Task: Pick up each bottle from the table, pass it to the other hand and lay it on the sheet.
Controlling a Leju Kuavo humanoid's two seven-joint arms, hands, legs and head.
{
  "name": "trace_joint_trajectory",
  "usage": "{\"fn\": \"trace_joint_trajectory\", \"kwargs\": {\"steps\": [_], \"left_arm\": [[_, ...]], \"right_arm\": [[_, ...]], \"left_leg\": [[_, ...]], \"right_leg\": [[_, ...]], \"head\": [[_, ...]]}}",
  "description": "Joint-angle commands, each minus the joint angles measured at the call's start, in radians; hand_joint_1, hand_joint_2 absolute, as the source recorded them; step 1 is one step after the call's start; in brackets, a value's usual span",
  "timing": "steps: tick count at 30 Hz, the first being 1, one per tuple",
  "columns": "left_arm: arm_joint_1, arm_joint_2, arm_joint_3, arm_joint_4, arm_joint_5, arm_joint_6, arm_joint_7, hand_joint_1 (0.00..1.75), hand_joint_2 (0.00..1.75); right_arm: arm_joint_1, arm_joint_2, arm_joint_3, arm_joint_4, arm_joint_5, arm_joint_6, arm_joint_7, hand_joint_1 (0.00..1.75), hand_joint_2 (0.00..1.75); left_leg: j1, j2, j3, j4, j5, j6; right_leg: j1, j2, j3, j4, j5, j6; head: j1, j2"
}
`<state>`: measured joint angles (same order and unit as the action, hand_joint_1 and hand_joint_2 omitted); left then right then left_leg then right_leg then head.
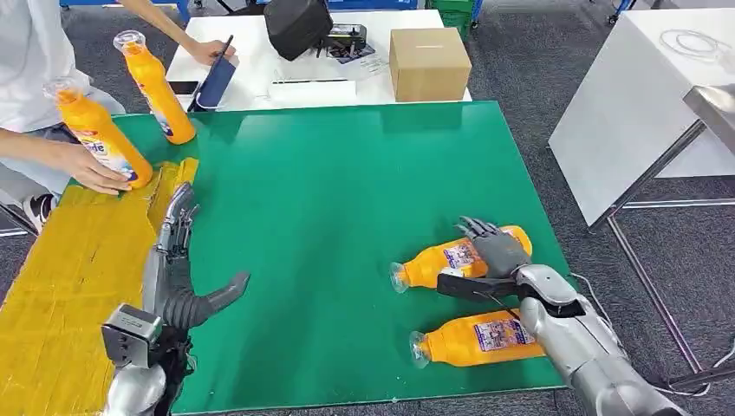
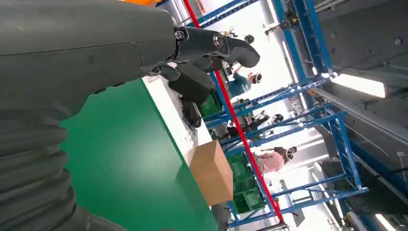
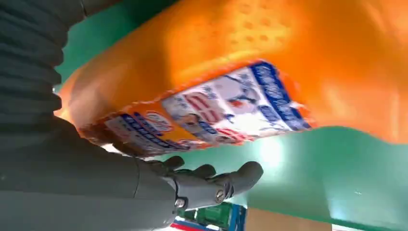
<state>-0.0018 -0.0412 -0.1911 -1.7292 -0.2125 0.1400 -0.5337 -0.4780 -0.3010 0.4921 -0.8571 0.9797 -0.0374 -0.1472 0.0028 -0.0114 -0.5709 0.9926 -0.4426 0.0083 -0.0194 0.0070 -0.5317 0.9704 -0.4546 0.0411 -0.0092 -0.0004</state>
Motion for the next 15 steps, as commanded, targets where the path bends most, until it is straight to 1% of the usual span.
{"fn": "trace_joint_trajectory", "kwargs": {"steps": [1,2,3,5,8,9,10,12,13,15], "left_arm": [[-0.033,0.007,-0.022,0.069,0.011,0.001,0.008,0.0,1.75],[-0.033,0.006,-0.021,0.07,0.014,0.001,0.009,0.0,1.75],[-0.033,0.006,-0.021,0.07,0.014,0.001,0.009,0.0,1.75],[-0.034,0.005,-0.02,0.072,0.019,-0.002,0.011,0.0,1.75],[-0.031,0.005,-0.02,0.072,0.025,-0.007,0.014,0.0,1.75],[-0.031,0.005,-0.02,0.072,0.025,-0.007,0.014,0.0,1.75],[-0.03,0.005,-0.02,0.072,0.025,-0.007,0.014,0.0,1.75],[-0.023,0.003,-0.017,0.065,0.026,-0.011,0.017,0.0,1.75],[-0.019,0.004,-0.017,0.06,0.026,-0.012,0.018,0.0,1.75],[-0.01,0.002,-0.015,0.047,0.026,-0.019,0.023,0.0,1.75]], "right_arm": [[-0.059,0.055,0.089,0.177,0.029,-0.004,0.018,1.54,1.75],[-0.062,0.056,0.095,0.186,0.038,-0.004,0.021,1.61,1.75],[-0.062,0.056,0.095,0.186,0.038,-0.004,0.021,1.61,1.75],[-0.067,0.058,0.099,0.196,0.046,-0.007,0.026,1.75,1.75],[-0.071,0.061,0.101,0.197,0.056,-0.022,0.037,1.75,1.75],[-0.071,0.061,0.101,0.197,0.056,-0.022,0.037,1.75,1.75],[-0.073,0.062,0.101,0.196,0.056,-0.021,0.036,1.75,1.75],[-0.063,0.065,0.081,0.168,0.06,-0.06,0.051,1.75,1.75],[-0.062,0.066,0.08,0.157,0.059,-0.055,0.051,1.75,1.75],[-0.039,0.074,0.044,0.094,0.061,-0.102,0.066,1.75,1.75]], "left_leg": [[0.002,0.002,0.004,-0.001,-0.001,-0.001],[0.001,0.001,0.003,-0.001,0.0,0.0],[0.002,0.001,0.004,-0.001,0.0,-0.001],[0.001,0.0,0.004,-0.001,0.0,0.0],[0.001,0.0,0.004,-0.001,0.0,0.0],[0.002,0.0,0.006,-0.001,0.0,-0.001],[0.001,0.0,0.005,-0.001,0.0,-0.001],[0.001,0.0,0.005,-0.001,0.0,0.0],[0.001,0.0,0.005,-0.001,0.0,-0.001],[0.001,0.0,0.005,-0.001,0.0,0.0]], "right_leg": [[0.002,0.0,0.005,-0.003,0.0,-0.003],[0.001,0.0,0.003,-0.002,0.0,-0.001],[0.002,0.0,0.004,-0.002,0.0,-0.002],[0.001,-0.001,0.004,-0.002,0.0,-0.002],[0.001,-0.001,0.005,-0.002,0.0,-0.001],[0.003,-0.002,0.008,-0.004,0.0,-0.003],[0.001,-0.001,0.006,-0.002,0.0,-0.002],[0.001,-0.001,0.005,-0.001,0.0,-0.001],[0.002,-0.001,0.006,-0.002,0.0,-0.002],[0.001,-0.001,0.005,-0.001,0.0,-0.001]], "head": [[0.0,0.0],[0.0,0.0],[0.0,0.0],[0.0,0.0],[0.0,0.0],[0.0,0.0],[0.0,0.0],[0.0,0.0],[0.0,0.0],[0.0,0.0]]}}
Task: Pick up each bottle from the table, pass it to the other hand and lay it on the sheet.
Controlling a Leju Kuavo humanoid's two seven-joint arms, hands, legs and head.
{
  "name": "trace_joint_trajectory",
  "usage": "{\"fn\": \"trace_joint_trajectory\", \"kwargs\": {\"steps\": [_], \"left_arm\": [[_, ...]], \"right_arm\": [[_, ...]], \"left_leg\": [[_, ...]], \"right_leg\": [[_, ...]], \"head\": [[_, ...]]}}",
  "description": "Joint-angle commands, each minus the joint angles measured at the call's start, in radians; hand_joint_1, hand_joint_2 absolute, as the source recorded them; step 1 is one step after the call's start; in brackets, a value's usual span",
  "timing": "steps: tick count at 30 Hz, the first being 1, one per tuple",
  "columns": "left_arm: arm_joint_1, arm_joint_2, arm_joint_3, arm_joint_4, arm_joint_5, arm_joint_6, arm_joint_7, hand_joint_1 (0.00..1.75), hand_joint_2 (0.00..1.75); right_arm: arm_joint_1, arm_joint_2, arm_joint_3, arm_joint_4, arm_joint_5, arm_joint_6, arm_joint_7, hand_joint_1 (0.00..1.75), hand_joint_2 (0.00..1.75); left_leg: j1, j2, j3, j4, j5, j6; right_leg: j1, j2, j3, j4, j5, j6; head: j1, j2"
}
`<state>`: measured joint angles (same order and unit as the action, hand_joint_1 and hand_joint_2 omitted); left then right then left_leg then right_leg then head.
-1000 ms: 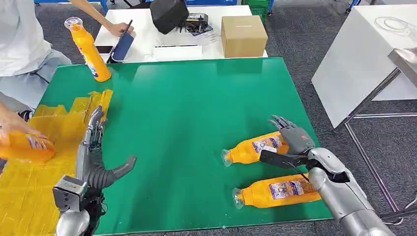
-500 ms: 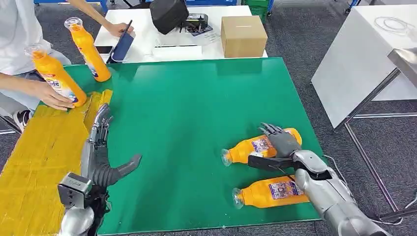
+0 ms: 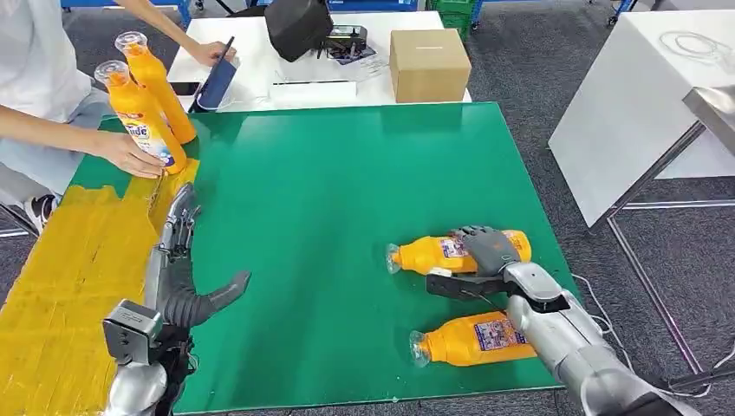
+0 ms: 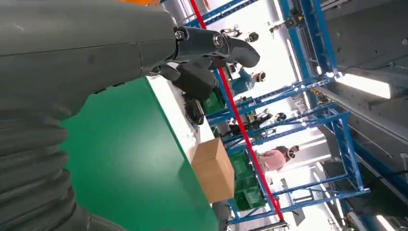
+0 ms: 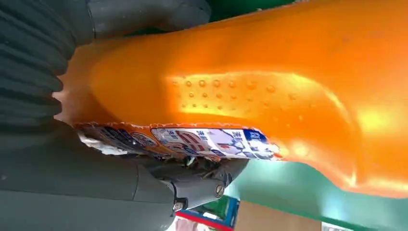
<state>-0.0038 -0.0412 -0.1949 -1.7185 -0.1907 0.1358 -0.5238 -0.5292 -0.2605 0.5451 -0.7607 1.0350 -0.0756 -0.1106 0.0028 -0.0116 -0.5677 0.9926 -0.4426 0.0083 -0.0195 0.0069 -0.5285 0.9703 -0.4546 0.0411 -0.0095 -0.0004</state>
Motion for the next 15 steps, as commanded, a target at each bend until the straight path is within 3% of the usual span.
{"fn": "trace_joint_trajectory", "kwargs": {"steps": [1,4,7,9,15], "left_arm": [[-0.006,0.003,-0.011,0.034,0.004,-0.015,0.014,0.0,1.75],[0.01,0.006,-0.016,0.004,0.0,-0.045,0.035,0.0,1.75],[0.017,0.002,-0.025,-0.008,0.004,-0.063,0.052,0.0,1.75],[0.01,0.009,-0.045,-0.002,0.0,-0.077,0.06,0.0,1.75],[0.003,0.004,-0.05,0.007,0.001,-0.075,0.059,0.0,1.75]], "right_arm": [[0.013,0.035,-0.008,-0.007,0.008,-0.063,0.032,1.75,1.75],[0.1,0.09,-0.146,-0.204,-0.056,-0.2,0.023,1.75,1.75],[0.181,0.127,-0.209,-0.384,-0.071,-0.218,0.029,1.75,1.75],[0.235,0.175,-0.27,-0.493,-0.169,-0.284,-0.044,1.75,1.75],[0.247,0.173,-0.269,-0.518,-0.164,-0.279,-0.041,1.75,1.75]], "left_leg": [[0.0,0.001,0.001,-0.001,0.0,0.0],[0.001,0.002,0.001,-0.001,-0.001,-0.001],[0.001,0.002,0.0,0.0,-0.001,-0.001],[0.002,0.002,0.001,0.001,-0.003,-0.001],[0.002,-0.001,-0.003,0.0,-0.001,-0.001]], "right_leg": [[0.001,0.0,0.001,-0.001,0.0,-0.001],[0.002,0.0,0.001,-0.001,0.0,-0.002],[0.001,0.001,0.0,0.0,0.0,-0.002],[0.003,0.001,0.001,0.0,-0.002,-0.003],[0.003,-0.002,-0.002,0.0,-0.001,-0.002]], "head": [[0.0,0.0],[0.0,0.0],[0.0,0.0],[0.0,0.0],[0.0,0.0]]}}
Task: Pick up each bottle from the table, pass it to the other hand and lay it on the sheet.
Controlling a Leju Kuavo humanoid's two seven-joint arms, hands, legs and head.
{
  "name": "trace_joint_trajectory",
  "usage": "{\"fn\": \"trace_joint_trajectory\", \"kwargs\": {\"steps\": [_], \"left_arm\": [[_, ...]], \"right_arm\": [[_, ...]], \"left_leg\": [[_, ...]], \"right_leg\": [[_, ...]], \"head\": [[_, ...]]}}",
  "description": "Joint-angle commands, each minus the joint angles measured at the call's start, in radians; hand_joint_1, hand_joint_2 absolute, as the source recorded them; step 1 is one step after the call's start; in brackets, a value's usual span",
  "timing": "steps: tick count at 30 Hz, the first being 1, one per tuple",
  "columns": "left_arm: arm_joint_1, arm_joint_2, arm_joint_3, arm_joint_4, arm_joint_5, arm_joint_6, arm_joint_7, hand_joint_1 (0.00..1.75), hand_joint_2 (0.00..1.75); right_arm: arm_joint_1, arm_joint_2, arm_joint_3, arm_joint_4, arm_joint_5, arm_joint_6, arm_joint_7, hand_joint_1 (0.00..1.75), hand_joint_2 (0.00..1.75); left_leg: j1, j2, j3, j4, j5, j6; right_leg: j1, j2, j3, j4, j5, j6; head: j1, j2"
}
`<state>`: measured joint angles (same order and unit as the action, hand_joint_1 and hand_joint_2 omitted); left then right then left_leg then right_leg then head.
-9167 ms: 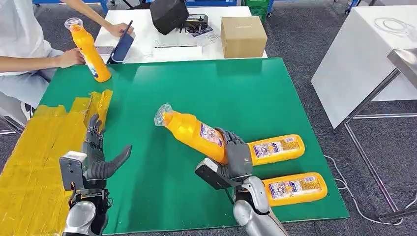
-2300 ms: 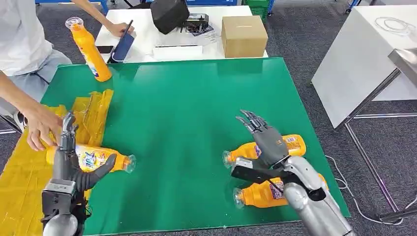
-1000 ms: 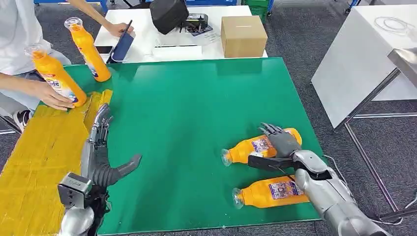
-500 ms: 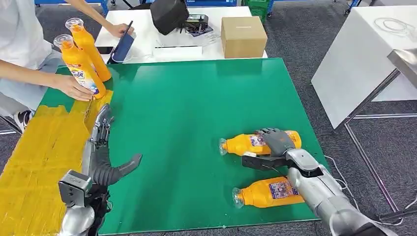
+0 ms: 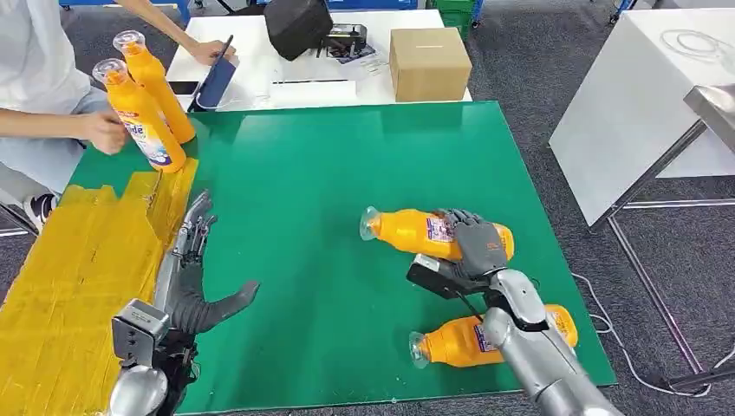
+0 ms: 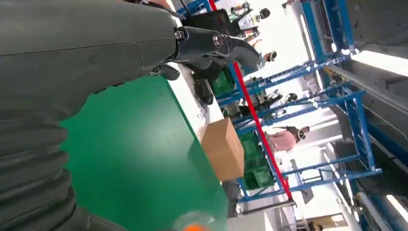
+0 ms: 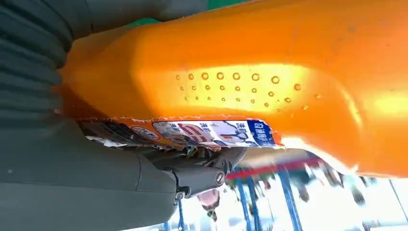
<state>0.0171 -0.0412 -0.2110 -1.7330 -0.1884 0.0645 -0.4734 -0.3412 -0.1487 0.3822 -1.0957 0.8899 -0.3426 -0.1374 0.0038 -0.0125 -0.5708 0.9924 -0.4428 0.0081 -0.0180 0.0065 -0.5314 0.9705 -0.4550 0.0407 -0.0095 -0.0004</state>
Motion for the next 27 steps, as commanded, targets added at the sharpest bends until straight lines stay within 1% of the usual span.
{"fn": "trace_joint_trajectory", "kwargs": {"steps": [1,3,5,7,8,10,11,12,14,16,18,21,23,24,26,27], "left_arm": [[-0.018,0.004,-0.034,0.022,-0.001,-0.004,0.008,0.0,1.75],[-0.031,0.012,-0.053,0.033,0.01,-0.024,0.02,0.0,1.75],[-0.05,0.012,-0.075,0.056,0.02,-0.033,0.049,0.0,1.75],[-0.067,0.008,-0.089,0.083,0.075,-0.058,0.087,0.0,1.75],[-0.08,0.01,-0.095,0.102,0.114,-0.075,0.105,0.0,1.75],[-0.105,0.015,-0.104,0.137,0.185,-0.102,0.125,0.0,1.75],[-0.123,0.022,-0.112,0.155,0.227,-0.12,0.132,0.0,1.75],[-0.136,0.028,-0.12,0.166,0.238,-0.124,0.133,0.0,1.75],[-0.165,0.035,-0.127,0.192,0.297,-0.152,0.144,0.0,1.75],[-0.182,0.038,-0.13,0.198,0.321,-0.161,0.143,0.0,1.75],[-0.189,0.037,-0.134,0.198,0.332,-0.163,0.147,0.0,1.75],[-0.191,0.036,-0.137,0.197,0.334,-0.164,0.148,0.0,1.75],[-0.191,0.04,-0.144,0.196,0.34,-0.162,0.15,0.0,1.75],[-0.195,0.04,-0.147,0.198,0.341,-0.162,0.15,0.0,1.75],[-0.199,0.036,-0.154,0.202,0.342,-0.162,0.151,0.0,1.75],[-0.202,0.035,-0.158,0.206,0.342,-0.163,0.151,0.0,1.75]], "right_arm": [[0.059,0.061,-0.106,-0.183,-0.019,-0.012,-0.015,1.75,1.75],[0.077,0.107,-0.149,-0.219,-0.113,-0.063,-0.103,1.75,1.75],[0.108,0.14,-0.163,-0.28,-0.178,-0.077,-0.142,1.75,1.75],[0.135,0.165,-0.163,-0.322,-0.253,-0.062,-0.165,1.75,1.75],[0.145,0.176,-0.158,-0.332,-0.311,-0.034,-0.179,1.75,1.75],[0.141,0.187,-0.14,-0.3,-0.393,0.026,-0.196,1.75,1.75],[0.132,0.197,-0.131,-0.265,-0.471,0.086,-0.219,1.75,1.75],[0.127,0.212,-0.13,-0.241,-0.59,0.192,-0.24,1.73,1.75],[0.117,0.24,-0.118,-0.184,-0.709,0.294,-0.27,1.75,1.75],[0.11,0.268,-0.087,-0.145,-0.737,0.314,-0.292,1.75,1.75],[0.105,0.281,-0.058,-0.126,-0.741,0.312,-0.293,1.75,1.75],[0.104,0.285,-0.05,-0.122,-0.743,0.311,-0.292,1.75,1.75],[0.099,0.278,-0.044,-0.121,-0.76,0.315,-0.287,1.75,1.75],[0.095,0.281,-0.035,-0.112,-0.761,0.318,-0.285,1.75,1.75],[0.086,0.294,-0.016,-0.093,-0.762,0.326,-0.279,1.75,1.75],[0.084,0.301,-0.008,-0.08,-0.761,0.324,-0.281,1.75,1.75]], "left_leg": [[0.001,0.0,0.001,0.001,-0.001,0.0],[0.0,0.001,0.001,0.0,0.0,0.0],[0.0,0.0,0.0,0.0,0.0,0.0],[0.001,-0.001,0.001,0.001,-0.001,-0.001],[0.001,-0.001,0.0,0.0,0.0,-0.001],[0.003,0.0,0.004,0.0,-0.002,-0.002],[0.001,0.0,0.003,-0.001,0.0,-0.001],[0.001,0.0,0.003,-0.001,0.0,-0.001],[0.002,-0.001,0.004,-0.001,0.0,-0.001],[0.001,0.003,0.002,-0.001,0.0,-0.001],[0.002,0.004,0.004,-0.001,0.0,-0.001],[0.001,0.003,0.001,-0.001,0.0,-0.001],[0.002,0.004,0.004,-0.001,-0.001,-0.001],[0.003,0.003,0.004,-0.001,-0.001,-0.001],[0.001,0.003,0.0,-0.001,0.0,0.0],[0.002,0.004,0.002,-0.001,0.0,-0.001]], "right_leg": [[0.001,-0.002,0.002,-0.001,-0.001,-0.002],[0.0,-0.001,0.001,-0.001,0.0,-0.001],[-0.001,-0.001,0.0,0.0,0.0,-0.001],[0.001,-0.003,0.002,0.0,-0.001,-0.002],[-0.001,-0.002,0.001,0.0,-0.001,-0.002],[0.002,-0.002,0.005,-0.001,-0.002,-0.004],[0.0,-0.003,0.003,-0.001,-0.001,-0.003],[0.0,-0.003,0.003,-0.001,-0.001,-0.002],[0.002,-0.003,0.004,-0.002,0.0,-0.003],[0.001,0.001,0.001,-0.001,0.001,-0.002],[0.003,0.001,0.003,-0.002,0.0,-0.003],[0.002,0.001,0.001,-0.001,0.0,-0.001],[0.003,0.001,0.004,-0.002,0.0,-0.002],[0.003,0.0,0.005,-0.002,0.0,-0.003],[0.001,0.001,0.0,-0.001,0.0,-0.001],[0.002,0.001,0.002,-0.001,0.0,-0.002]], "head": [[0.0,0.0],[0.001,0.0],[0.0,0.0],[0.001,0.0],[0.0,0.0],[0.0,0.0],[0.0,0.0],[0.0,0.0],[0.001,0.0],[0.0,0.0],[0.0,0.0],[0.0,0.0],[0.0,0.0],[0.0,0.0],[0.0,0.0],[0.001,0.0]]}}
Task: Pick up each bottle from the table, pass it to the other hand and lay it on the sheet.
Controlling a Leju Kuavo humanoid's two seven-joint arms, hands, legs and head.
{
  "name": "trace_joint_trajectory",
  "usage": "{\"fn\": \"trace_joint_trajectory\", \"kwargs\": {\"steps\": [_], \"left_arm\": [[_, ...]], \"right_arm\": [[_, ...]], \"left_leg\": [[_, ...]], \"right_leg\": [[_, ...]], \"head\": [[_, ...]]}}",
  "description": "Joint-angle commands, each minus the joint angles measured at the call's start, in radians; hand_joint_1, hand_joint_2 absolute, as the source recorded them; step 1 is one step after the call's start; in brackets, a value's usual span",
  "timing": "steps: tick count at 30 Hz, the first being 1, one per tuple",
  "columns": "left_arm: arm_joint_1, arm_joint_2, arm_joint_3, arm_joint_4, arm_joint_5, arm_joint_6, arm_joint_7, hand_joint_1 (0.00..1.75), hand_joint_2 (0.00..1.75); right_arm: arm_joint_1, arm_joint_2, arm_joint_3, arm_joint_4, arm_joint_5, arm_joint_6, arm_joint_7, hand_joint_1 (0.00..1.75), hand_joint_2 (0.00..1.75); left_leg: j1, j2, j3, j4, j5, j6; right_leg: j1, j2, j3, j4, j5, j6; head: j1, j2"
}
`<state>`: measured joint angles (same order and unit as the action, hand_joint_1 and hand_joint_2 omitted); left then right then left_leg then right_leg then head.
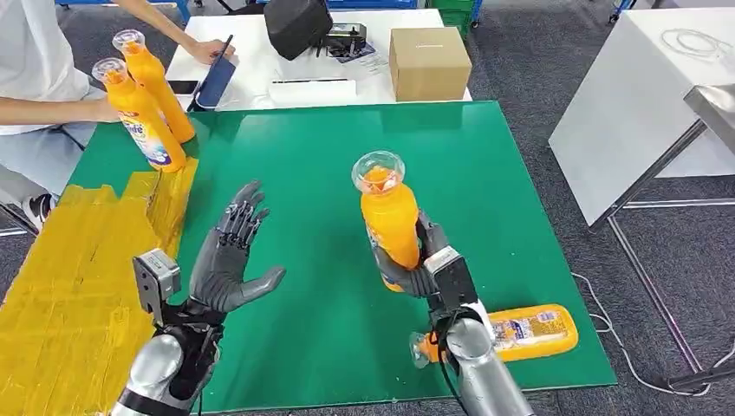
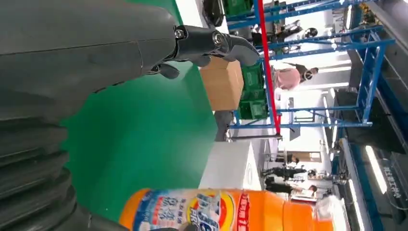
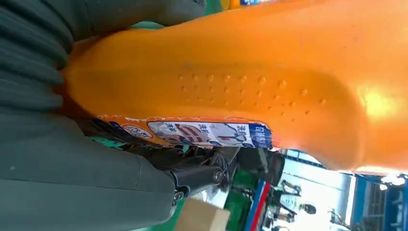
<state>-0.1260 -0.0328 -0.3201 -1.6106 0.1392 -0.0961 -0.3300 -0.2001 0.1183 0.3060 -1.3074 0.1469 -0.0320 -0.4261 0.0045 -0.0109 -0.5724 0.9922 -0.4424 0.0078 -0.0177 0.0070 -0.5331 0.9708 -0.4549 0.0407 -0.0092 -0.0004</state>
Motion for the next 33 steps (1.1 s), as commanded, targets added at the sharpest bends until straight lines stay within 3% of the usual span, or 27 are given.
{"fn": "trace_joint_trajectory", "kwargs": {"steps": [1,15,33], "left_arm": [[-0.061,0.026,-0.051,0.085,0.014,-0.002,0.007,0.0,1.75],[-0.069,0.025,-0.114,0.08,-0.043,0.014,-0.014,0.0,1.75],[-0.096,0.011,-0.12,0.128,-0.021,0.012,-0.002,0.0,1.75]], "right_arm": [[-0.062,0.036,0.075,0.139,-0.019,0.014,0.008,1.75,1.75],[-0.11,0.049,0.121,0.171,-0.032,-0.004,0.005,1.75,1.75],[-0.134,0.074,0.311,0.28,0.175,-0.12,0.013,1.75,1.75]], "left_leg": [[0.0,0.002,0.002,-0.001,0.0,0.0],[0.001,0.001,0.003,0.0,-0.001,0.0],[0.001,0.001,0.003,0.0,-0.001,0.0]], "right_leg": [[0.0,0.001,0.002,-0.001,0.0,-0.001],[0.002,-0.001,0.004,-0.001,0.0,-0.002],[0.002,0.0,0.003,-0.002,0.0,-0.002]], "head": [[0.0,0.0],[0.0,0.0],[0.0,0.0]]}}
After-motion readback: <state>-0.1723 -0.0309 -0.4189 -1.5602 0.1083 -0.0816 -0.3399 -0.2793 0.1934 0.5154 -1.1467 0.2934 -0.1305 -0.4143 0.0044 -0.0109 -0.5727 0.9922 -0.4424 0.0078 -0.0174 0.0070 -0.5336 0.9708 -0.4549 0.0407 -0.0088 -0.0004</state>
